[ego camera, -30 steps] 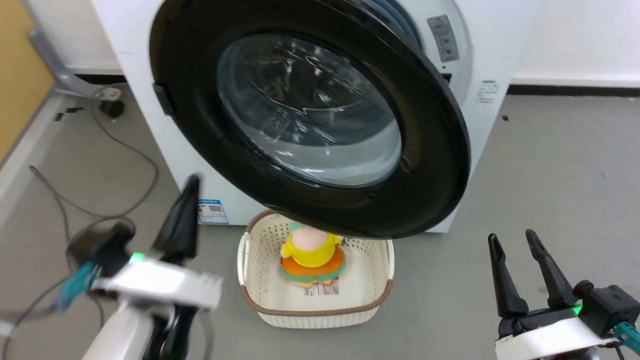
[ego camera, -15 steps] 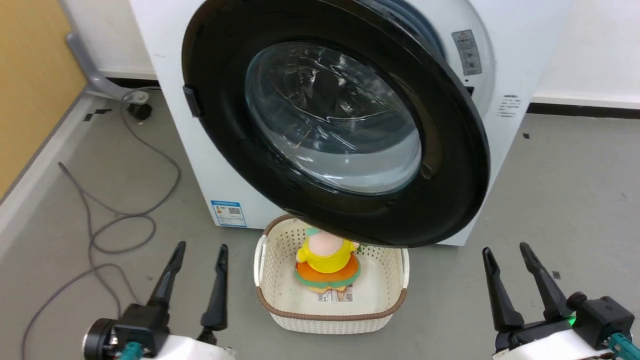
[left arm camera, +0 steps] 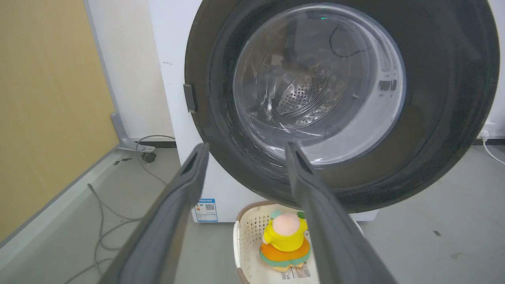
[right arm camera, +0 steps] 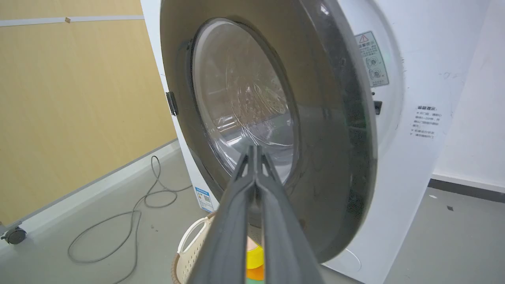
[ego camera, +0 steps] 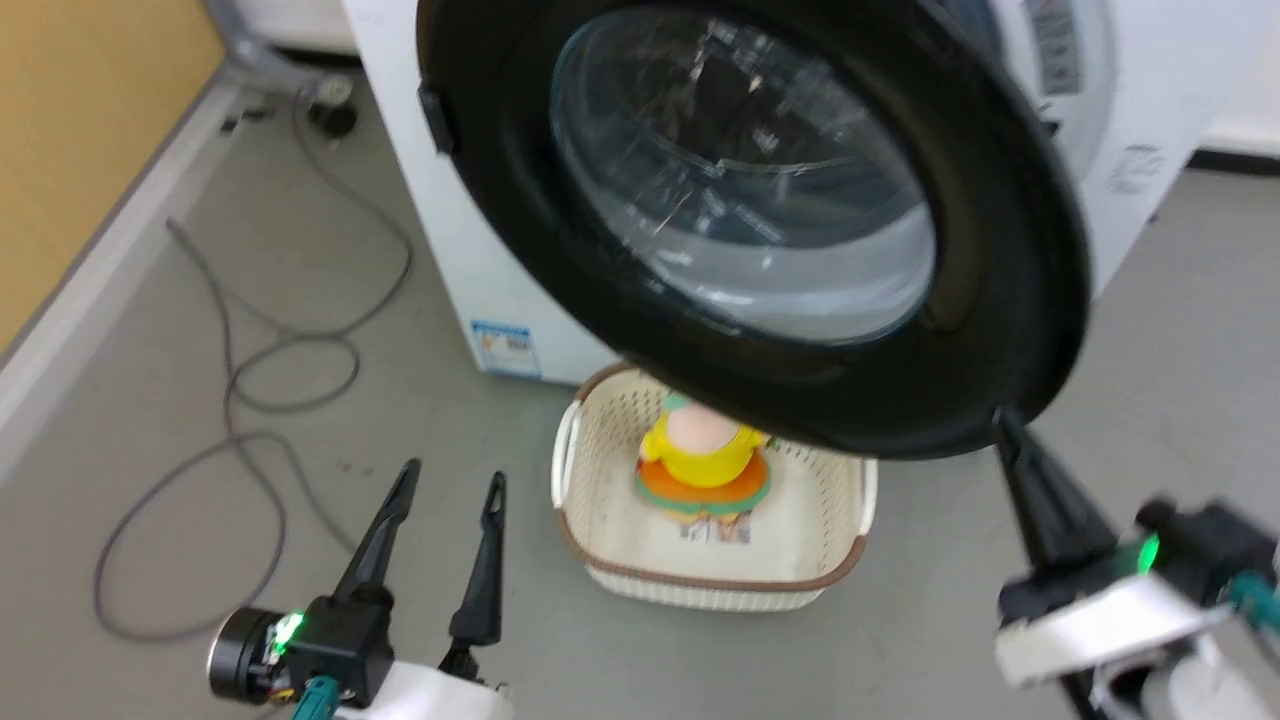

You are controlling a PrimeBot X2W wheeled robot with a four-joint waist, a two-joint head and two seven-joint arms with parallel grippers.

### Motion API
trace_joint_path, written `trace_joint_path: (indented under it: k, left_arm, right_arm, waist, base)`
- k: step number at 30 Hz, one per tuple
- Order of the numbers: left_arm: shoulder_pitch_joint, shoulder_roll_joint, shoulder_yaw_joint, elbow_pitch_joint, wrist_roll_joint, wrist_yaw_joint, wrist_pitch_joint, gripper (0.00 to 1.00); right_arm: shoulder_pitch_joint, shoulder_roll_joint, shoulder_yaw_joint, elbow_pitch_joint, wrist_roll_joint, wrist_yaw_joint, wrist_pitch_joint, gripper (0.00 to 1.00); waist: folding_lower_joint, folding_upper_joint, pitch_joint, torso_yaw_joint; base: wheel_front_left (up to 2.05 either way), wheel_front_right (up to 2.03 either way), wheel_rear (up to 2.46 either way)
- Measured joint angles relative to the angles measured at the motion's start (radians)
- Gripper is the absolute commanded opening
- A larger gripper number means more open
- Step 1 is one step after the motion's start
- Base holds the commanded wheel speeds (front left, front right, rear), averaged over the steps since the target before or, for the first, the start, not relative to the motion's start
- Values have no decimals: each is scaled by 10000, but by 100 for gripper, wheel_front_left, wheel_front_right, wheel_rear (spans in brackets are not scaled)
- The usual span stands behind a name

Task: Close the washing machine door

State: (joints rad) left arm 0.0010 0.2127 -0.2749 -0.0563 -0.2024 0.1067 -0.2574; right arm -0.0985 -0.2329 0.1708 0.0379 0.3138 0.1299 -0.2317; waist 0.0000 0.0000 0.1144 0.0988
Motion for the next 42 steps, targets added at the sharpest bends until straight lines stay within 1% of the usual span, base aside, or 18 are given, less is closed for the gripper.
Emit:
trace_joint_path:
  k: [4,13,18,22,27,30,33,34,37,42]
  left_arm:
    - [-302,-224,15,17,155,-136,0,100]
    - [-891,-686,102,59,387,-453,0,100]
    - [-1196,-869,174,59,527,-635,0,100]
    - [-1408,-1020,123,88,698,-849,0,100]
    - [-1639,-1135,165,109,779,-926,0,100]
    - [-1662,-1233,209,121,798,-1009,0,100]
    - [-1663,-1315,297,184,915,-966,0,100]
    - [-1666,-1333,339,201,957,-907,0,100]
    - [-1697,-1367,407,215,970,-907,0,100]
    - [-1706,-1406,499,253,972,-909,0,100]
  right_arm:
    - [-984,-571,73,259,297,0,378,0]
    - [-3053,-1802,-107,1523,957,23,1189,0]
    - [-4101,-2261,-334,2282,1505,27,1534,0]
    - [-5080,-2704,-311,2947,1668,17,1827,0]
    - [-6321,-3020,-134,4084,1818,25,2054,0]
    - [-6962,-3095,-157,4759,1910,23,2100,0]
    - [-7527,-3114,-240,5421,2054,29,2173,0]
    - [-7679,-3116,-236,5609,2098,31,2217,0]
    - [-7953,-3104,-125,6004,2142,115,2211,0]
    - [-8213,-3045,38,6518,2230,123,1998,0]
  waist:
    - [0,0,480,257]
    - [0,0,1484,816]
    - [1,0,1983,1068]
    - [1,0,2395,1207]
    - [1,0,2751,1358]
    - [1,0,2864,1417]
    - [1,0,2928,1455]
    - [1,0,2942,1472]
    - [1,0,2958,1529]
    - [1,0,2908,1565]
  base:
    - [0,0,0]
    - [0,0,0]
    - [0,0,0]
    - [0,0,0]
    - [0,0,0]
    - [0,0,0]
    - [0,0,0]
    - [0,0,0]
    - [0,0,0]
    - [0,0,0]
